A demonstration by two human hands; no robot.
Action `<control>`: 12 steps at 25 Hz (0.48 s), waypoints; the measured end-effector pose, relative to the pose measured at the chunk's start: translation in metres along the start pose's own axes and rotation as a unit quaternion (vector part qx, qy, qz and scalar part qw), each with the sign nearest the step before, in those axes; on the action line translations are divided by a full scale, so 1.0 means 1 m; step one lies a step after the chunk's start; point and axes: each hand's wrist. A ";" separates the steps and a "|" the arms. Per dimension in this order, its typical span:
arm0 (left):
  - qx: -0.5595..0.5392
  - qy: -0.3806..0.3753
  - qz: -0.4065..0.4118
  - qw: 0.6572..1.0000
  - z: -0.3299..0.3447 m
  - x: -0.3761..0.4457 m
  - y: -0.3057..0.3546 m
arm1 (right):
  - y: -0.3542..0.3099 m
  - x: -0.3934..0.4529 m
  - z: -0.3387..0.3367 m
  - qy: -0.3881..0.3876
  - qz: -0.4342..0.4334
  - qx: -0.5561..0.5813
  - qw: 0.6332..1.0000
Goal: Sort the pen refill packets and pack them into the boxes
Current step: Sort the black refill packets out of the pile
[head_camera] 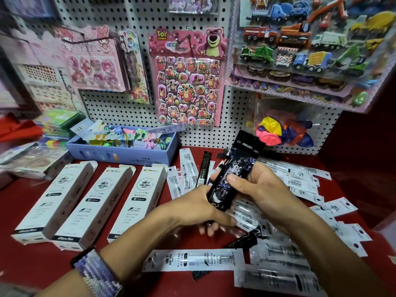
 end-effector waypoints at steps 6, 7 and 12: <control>0.081 0.250 0.032 0.964 -0.064 -0.029 -0.011 | -0.002 0.007 -0.010 0.199 0.021 0.113 0.973; 0.208 0.328 -0.034 0.921 -0.077 -0.032 -0.022 | -0.003 0.007 -0.014 0.223 0.027 0.136 0.965; 0.377 0.304 -0.239 0.841 -0.090 -0.038 -0.051 | -0.007 0.006 -0.005 0.272 0.033 0.200 0.941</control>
Point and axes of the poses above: each hand's wrist, its own x-axis towards the middle knuckle, its own z-axis out of the palm, y = z × x, and after that the axes turned 8 degrees about -y, right-handed
